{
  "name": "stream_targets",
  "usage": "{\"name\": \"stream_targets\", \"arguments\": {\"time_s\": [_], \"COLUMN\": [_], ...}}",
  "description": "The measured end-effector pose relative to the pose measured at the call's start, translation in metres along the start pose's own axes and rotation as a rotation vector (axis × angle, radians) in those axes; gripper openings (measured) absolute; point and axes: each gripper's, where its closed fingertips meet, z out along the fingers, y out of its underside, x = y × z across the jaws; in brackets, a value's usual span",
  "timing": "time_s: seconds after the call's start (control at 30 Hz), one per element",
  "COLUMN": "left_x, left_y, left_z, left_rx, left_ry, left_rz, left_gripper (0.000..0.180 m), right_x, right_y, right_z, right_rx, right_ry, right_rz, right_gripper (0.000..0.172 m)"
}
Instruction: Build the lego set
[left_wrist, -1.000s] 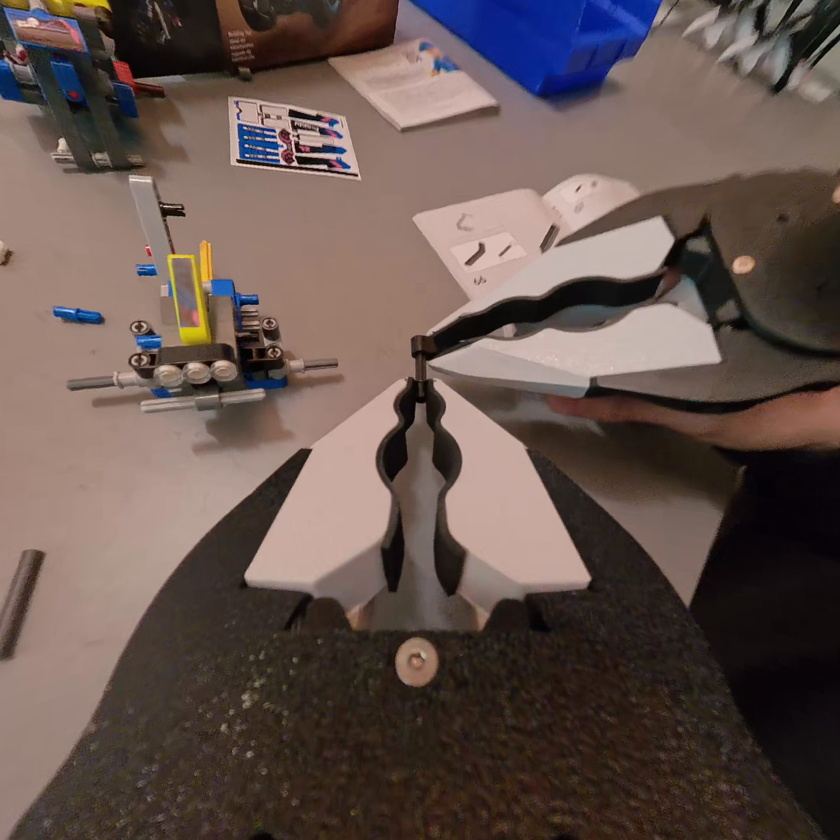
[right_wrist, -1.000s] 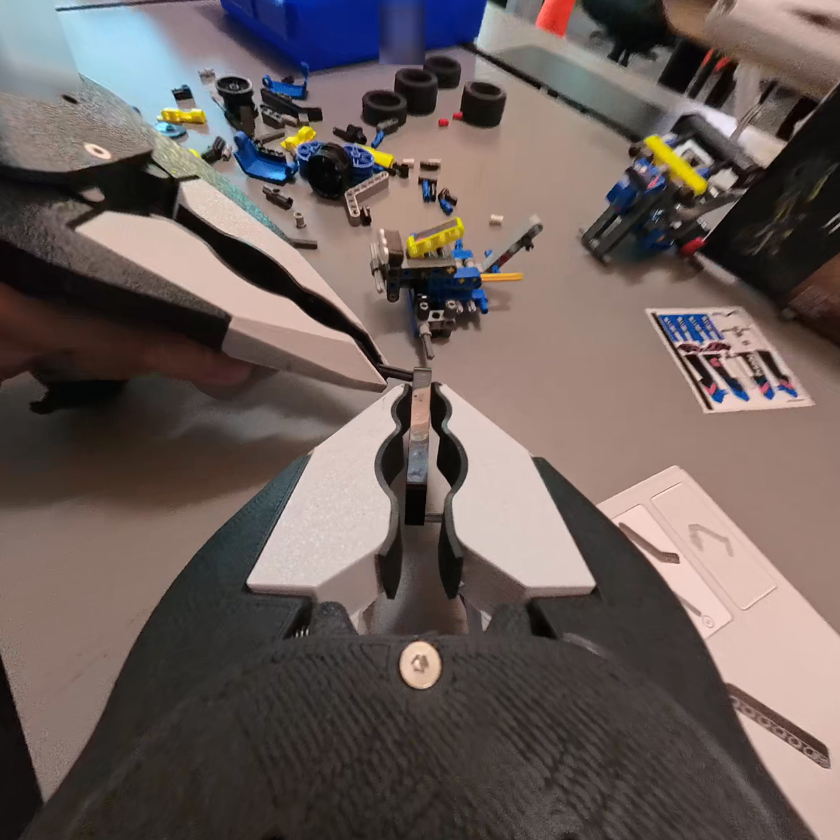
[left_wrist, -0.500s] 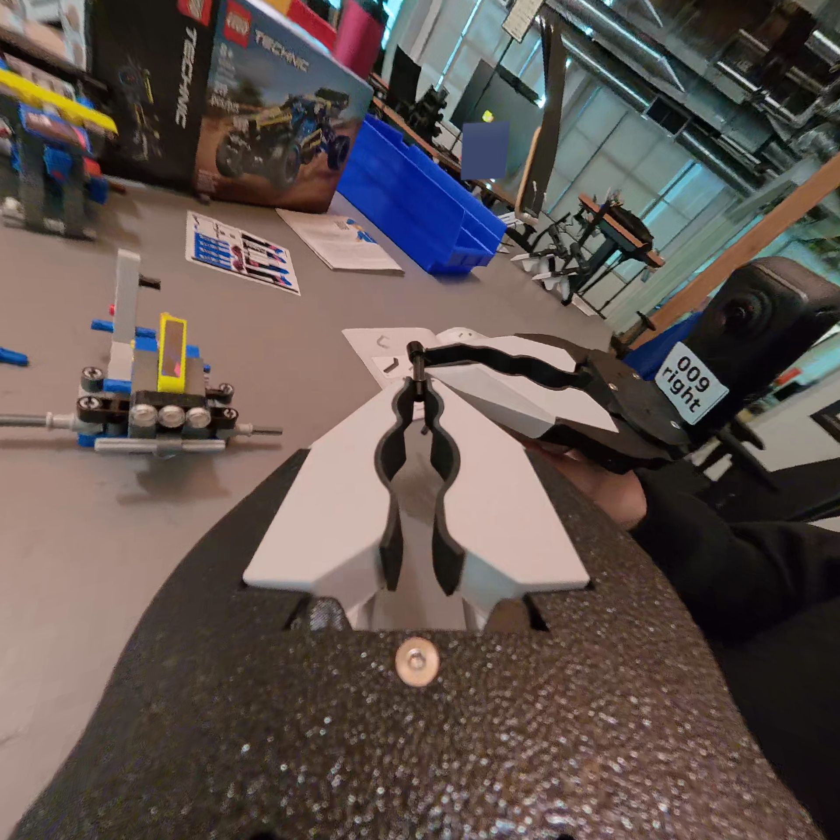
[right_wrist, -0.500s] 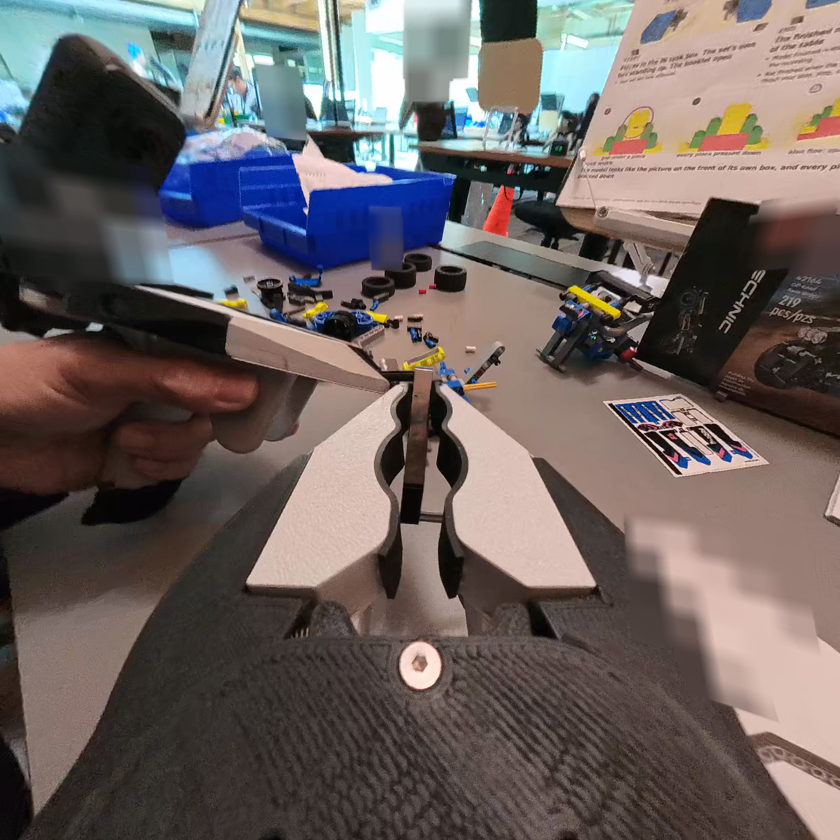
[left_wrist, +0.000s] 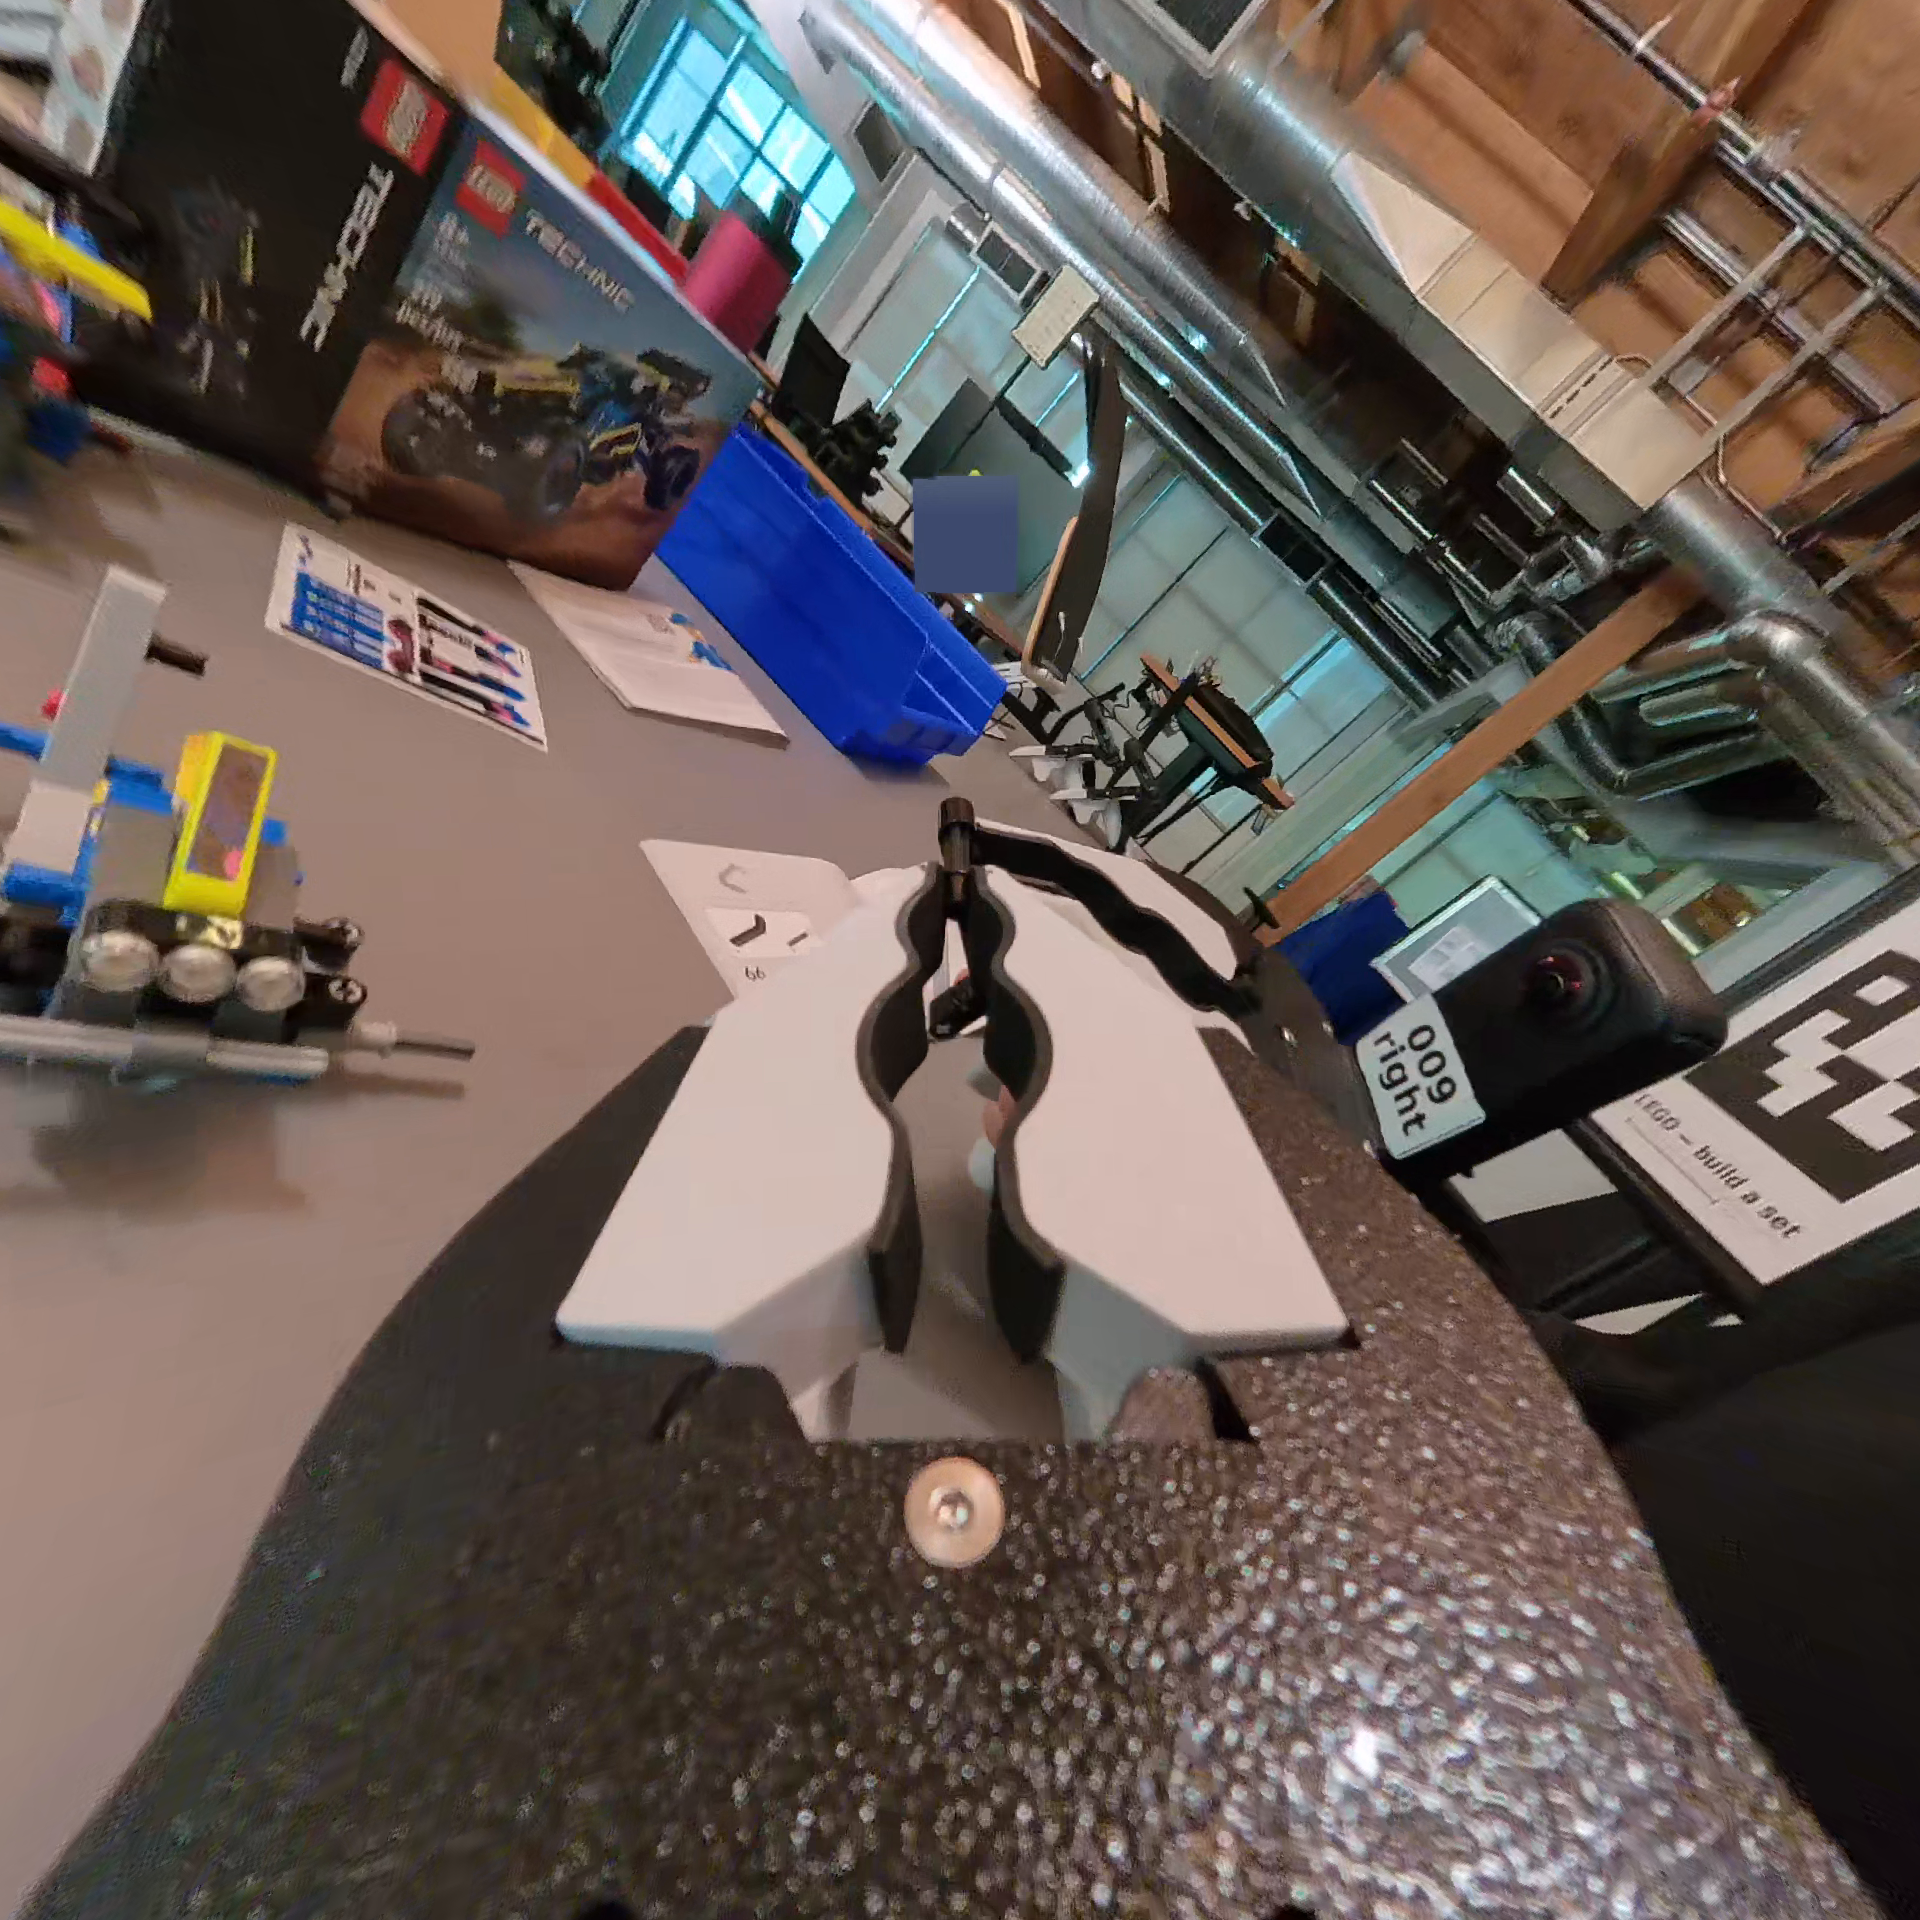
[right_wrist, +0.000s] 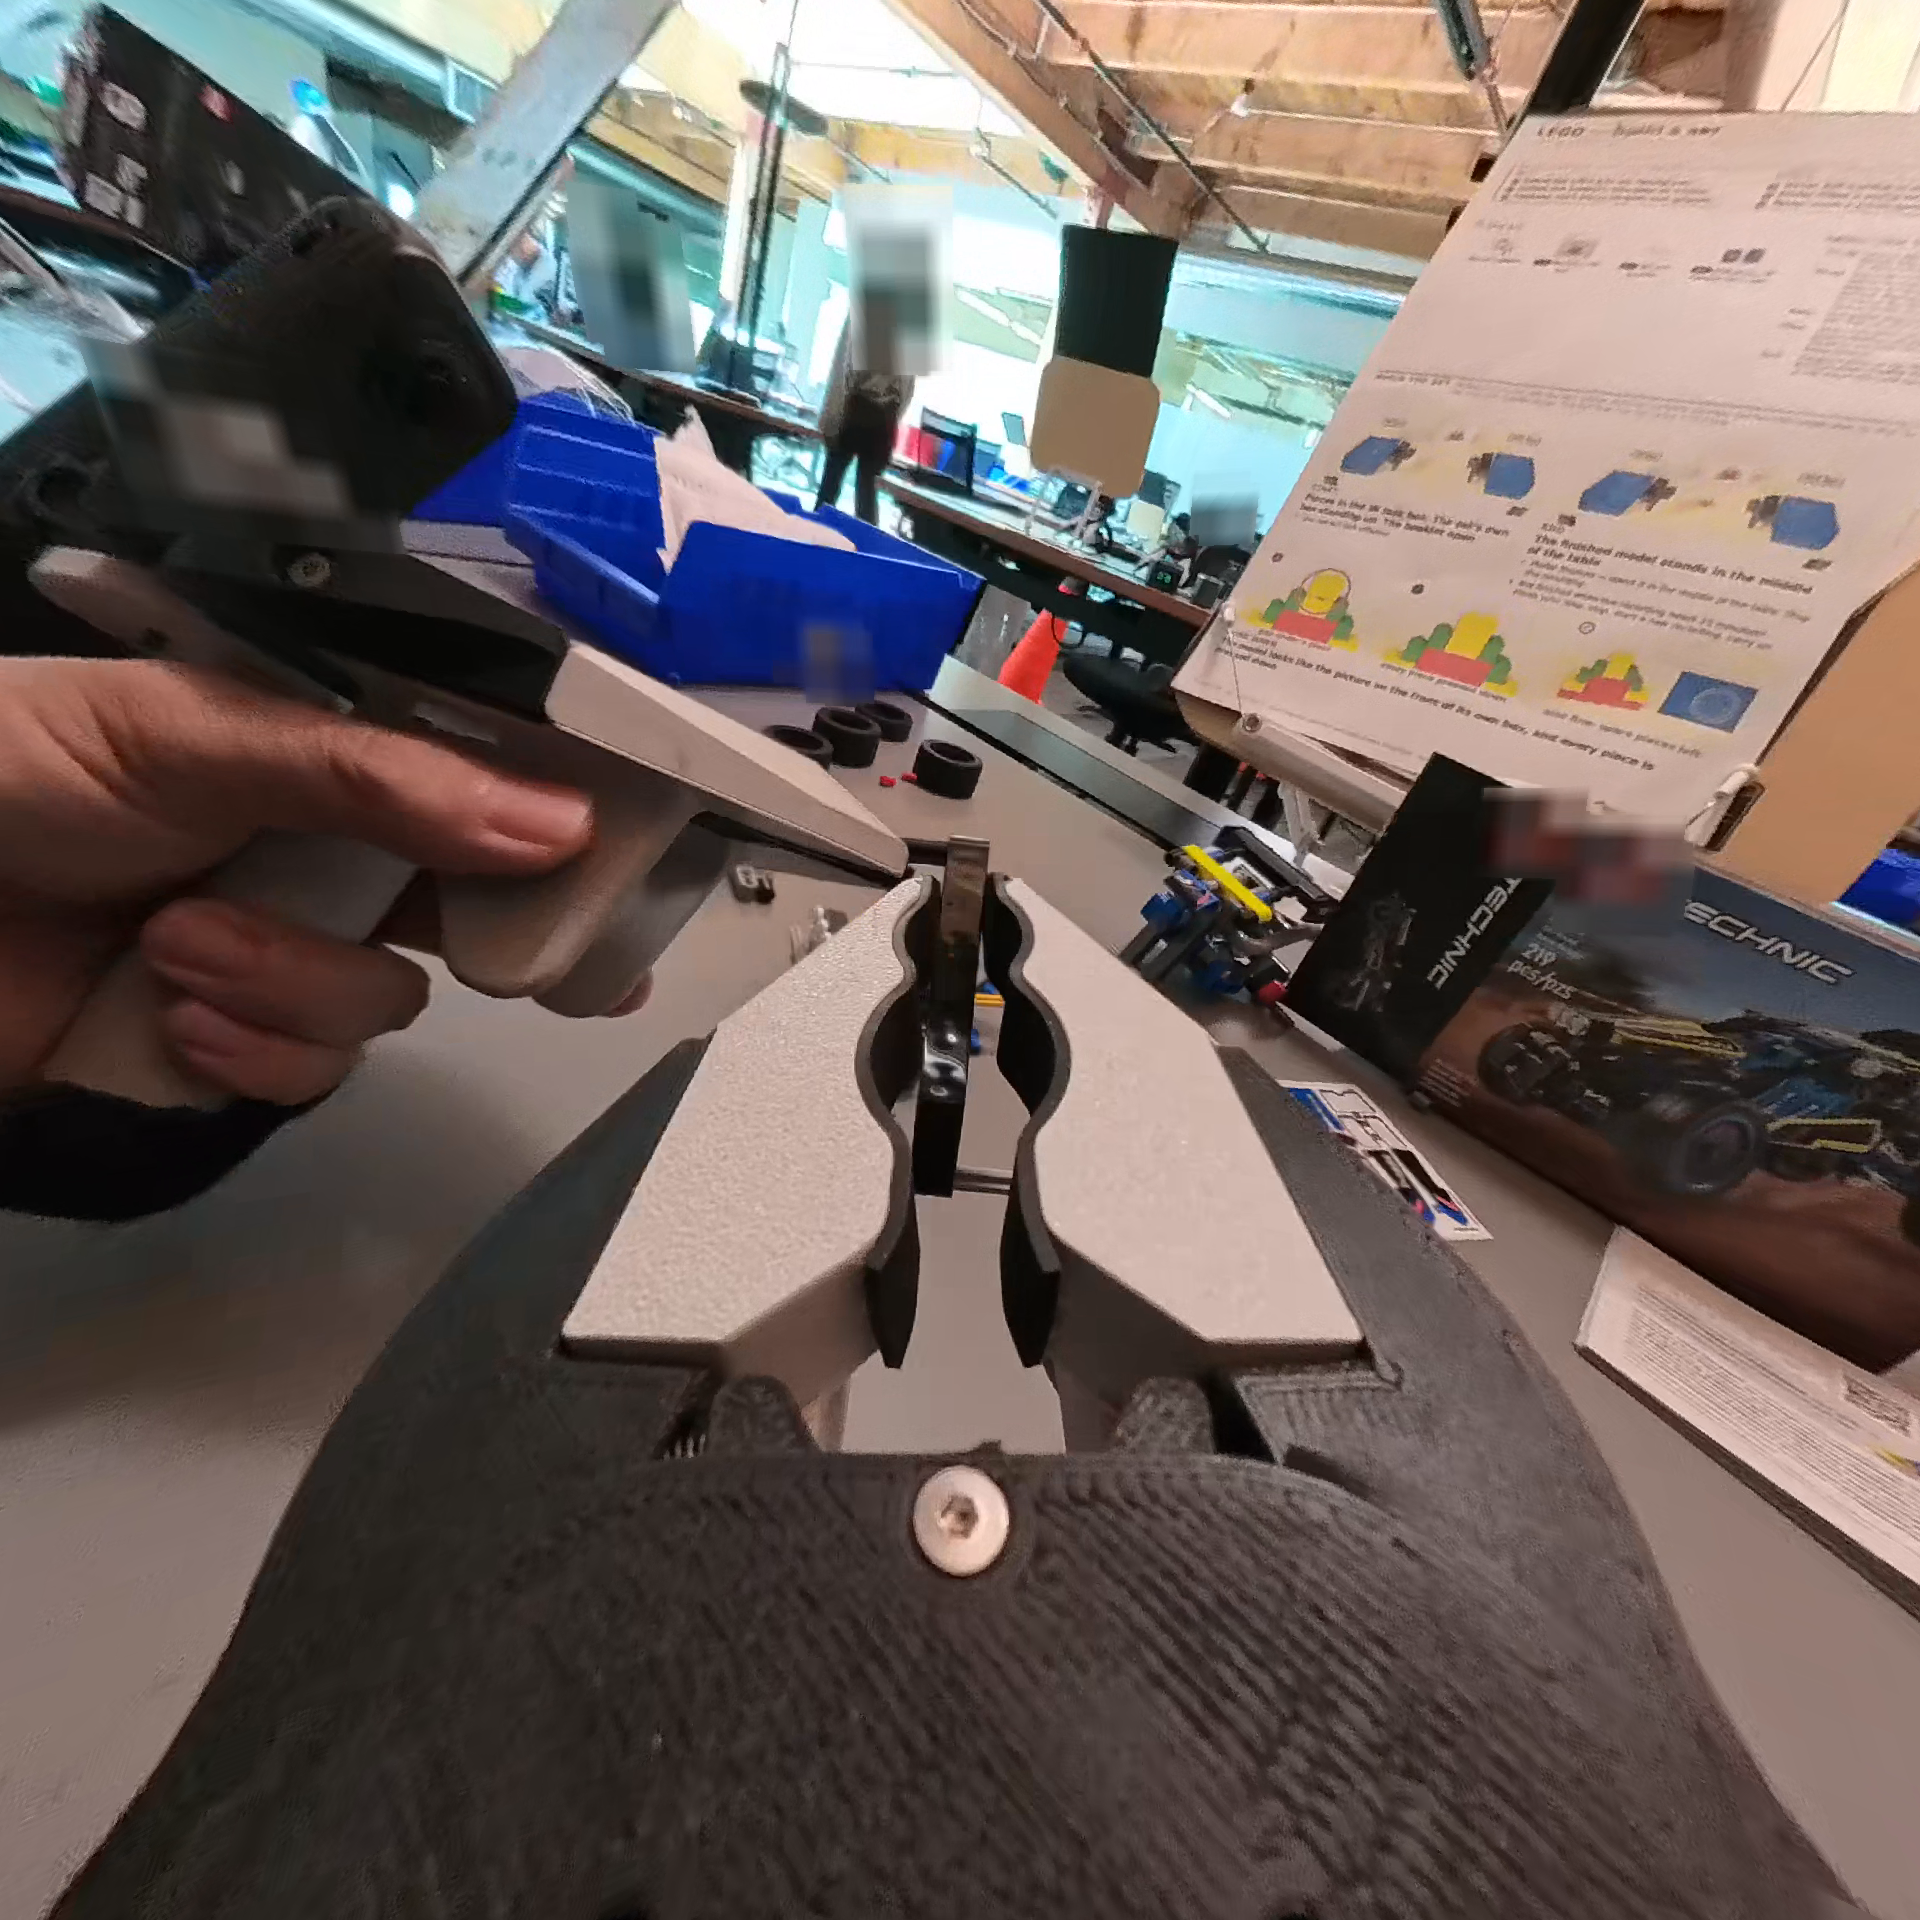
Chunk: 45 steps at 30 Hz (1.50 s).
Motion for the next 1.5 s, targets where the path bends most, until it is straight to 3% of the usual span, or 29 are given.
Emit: {"name": "stream_targets", "arguments": {"time_s": [0.13,0.33,0.47,0.73,0.93,1.1,1.2,1.3,1.37,1.5], "left_x": [0.007,0.006,0.005,0.000,0.007,0.006,0.009,0.013,0.015,0.012], "left_y": [-0.005,-0.005,-0.007,-0.001,0.003,0.020,0.039,0.052,0.054,0.063], "left_z": [-0.002,0.000,0.000,0.005,-0.002,-0.017,-0.024,-0.028,-0.030,-0.032], "left_rx": [0.042,0.063,0.097,-0.043,-0.114,-0.304,-0.400,-0.460,-0.465,-0.541], "left_ry": [0.133,0.034,0.083,-0.057,-0.040,0.021,0.098,0.159,0.178,0.188], "left_rz": [-0.222,-0.058,-0.179,0.300,0.503,0.806,0.943,0.956,0.974,1.002], "left_gripper": [0.000,0.000,0.000,0.006,0.030,0.054,0.041,0.037,0.025,0.024], "right_x": [-0.001,0.000,0.000,0.002,0.002,-0.023,-0.038,-0.047,-0.052,-0.057], "right_y": [-0.007,-0.006,-0.007,0.003,0.010,0.011,0.013,0.013,0.013,0.022], "right_z": [-0.002,-0.001,0.001,0.002,-0.001,-0.015,-0.024,-0.032,-0.035,-0.038], "right_rx": [0.046,0.047,0.035,0.000,-0.033,-0.032,-0.041,-0.036,-0.036,-0.076], "right_ry": [-0.018,0.013,0.030,-0.093,-0.154,-0.420,-0.536,-0.605,-0.634,-0.660], "right_rz": [-0.012,-0.076,-0.119,0.130,0.135,0.157,0.111,0.092,0.081,-0.004], "right_gripper": [0.007,0.007,0.006,0.006,0.006,0.006,0.006,0.006,0.006,0.007]}}
